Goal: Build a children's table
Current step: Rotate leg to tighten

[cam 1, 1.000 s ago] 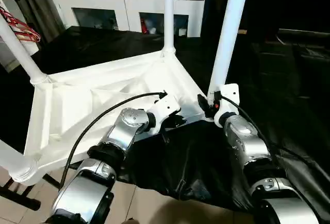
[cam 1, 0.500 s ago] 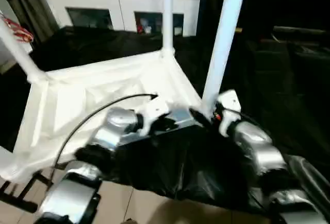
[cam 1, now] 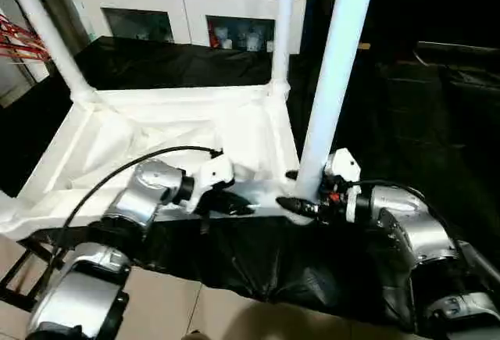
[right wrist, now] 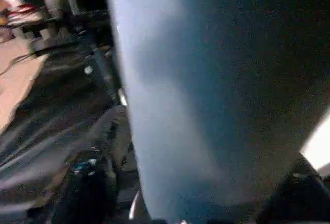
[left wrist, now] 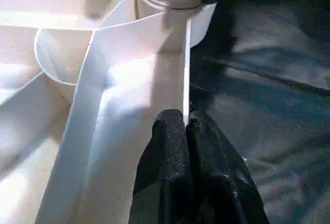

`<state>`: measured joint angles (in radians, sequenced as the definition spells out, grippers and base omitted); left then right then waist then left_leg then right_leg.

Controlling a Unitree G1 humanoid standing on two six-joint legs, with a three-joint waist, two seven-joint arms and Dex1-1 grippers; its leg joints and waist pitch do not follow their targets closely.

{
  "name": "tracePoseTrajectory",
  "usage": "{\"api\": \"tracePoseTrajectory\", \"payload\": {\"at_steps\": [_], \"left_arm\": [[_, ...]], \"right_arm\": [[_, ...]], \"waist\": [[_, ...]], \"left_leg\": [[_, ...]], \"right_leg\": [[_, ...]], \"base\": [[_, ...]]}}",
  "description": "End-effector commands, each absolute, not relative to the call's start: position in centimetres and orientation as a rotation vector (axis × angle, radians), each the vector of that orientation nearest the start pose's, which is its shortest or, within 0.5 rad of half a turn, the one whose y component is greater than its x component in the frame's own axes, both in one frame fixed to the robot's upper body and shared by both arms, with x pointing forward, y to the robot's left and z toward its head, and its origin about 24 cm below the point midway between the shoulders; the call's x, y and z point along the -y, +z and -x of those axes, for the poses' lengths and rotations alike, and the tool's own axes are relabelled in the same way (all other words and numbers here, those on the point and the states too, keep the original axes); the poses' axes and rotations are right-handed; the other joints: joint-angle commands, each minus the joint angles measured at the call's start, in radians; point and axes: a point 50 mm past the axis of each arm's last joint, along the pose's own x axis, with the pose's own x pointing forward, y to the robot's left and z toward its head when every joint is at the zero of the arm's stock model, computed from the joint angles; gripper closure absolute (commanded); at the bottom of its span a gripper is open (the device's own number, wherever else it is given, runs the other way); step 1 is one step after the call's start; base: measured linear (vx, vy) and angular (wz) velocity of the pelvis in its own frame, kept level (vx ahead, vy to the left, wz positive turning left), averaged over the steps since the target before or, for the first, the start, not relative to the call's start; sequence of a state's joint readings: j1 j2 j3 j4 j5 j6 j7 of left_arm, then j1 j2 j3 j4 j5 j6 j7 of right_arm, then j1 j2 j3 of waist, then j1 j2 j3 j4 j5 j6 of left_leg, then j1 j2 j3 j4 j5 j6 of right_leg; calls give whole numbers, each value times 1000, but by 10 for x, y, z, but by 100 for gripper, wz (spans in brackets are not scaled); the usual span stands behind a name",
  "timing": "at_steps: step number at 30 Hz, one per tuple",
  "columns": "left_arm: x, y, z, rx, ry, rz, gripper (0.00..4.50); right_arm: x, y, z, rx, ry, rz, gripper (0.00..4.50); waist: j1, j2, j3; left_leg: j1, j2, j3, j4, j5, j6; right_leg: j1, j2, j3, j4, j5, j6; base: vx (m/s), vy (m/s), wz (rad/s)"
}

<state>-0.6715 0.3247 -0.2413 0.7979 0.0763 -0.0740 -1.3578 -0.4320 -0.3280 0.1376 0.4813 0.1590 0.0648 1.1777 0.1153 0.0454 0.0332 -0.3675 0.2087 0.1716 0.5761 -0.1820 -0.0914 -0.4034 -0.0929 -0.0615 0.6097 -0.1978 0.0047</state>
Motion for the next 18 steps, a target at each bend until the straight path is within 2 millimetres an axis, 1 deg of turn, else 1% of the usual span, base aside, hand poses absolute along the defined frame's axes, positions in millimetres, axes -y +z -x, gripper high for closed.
{"api": "tracePoseTrajectory", "payload": {"at_steps": [1,5,8,12,18], "left_arm": [[-122,60,-325,-368,-1494,-431,450],[-129,62,-326,-385,-1504,-445,450],[-133,63,-327,-394,-1500,-451,450],[-134,63,-326,-397,-1504,-449,450],[-134,60,-323,-400,-1509,-439,450]], "right_arm": [[118,31,-280,-341,1429,97,173],[125,29,-276,-391,1471,131,195],[130,27,-275,-417,1485,142,226],[129,27,-273,-429,1499,135,241],[126,25,-269,-438,1514,119,249]], "waist": [[5,-15,-56],[7,-14,-56],[12,-15,-56],[18,-18,-57],[25,-18,-57]], "left_leg": [[3,19,4,-60,-166,97],[4,20,3,-61,-167,89],[5,20,4,-61,-170,87],[4,20,4,-59,-156,88],[5,20,4,-60,-157,85]], "right_leg": [[55,-46,32,-59,-50,-265],[56,-48,32,-61,-65,-265],[55,-48,33,-61,-66,-265],[56,-48,33,-58,-55,-264],[55,-49,33,-59,-70,-256]], "base": [[0,0,0],[0,0,0],[0,0,0],[0,0,0],[0,0,0]]}}
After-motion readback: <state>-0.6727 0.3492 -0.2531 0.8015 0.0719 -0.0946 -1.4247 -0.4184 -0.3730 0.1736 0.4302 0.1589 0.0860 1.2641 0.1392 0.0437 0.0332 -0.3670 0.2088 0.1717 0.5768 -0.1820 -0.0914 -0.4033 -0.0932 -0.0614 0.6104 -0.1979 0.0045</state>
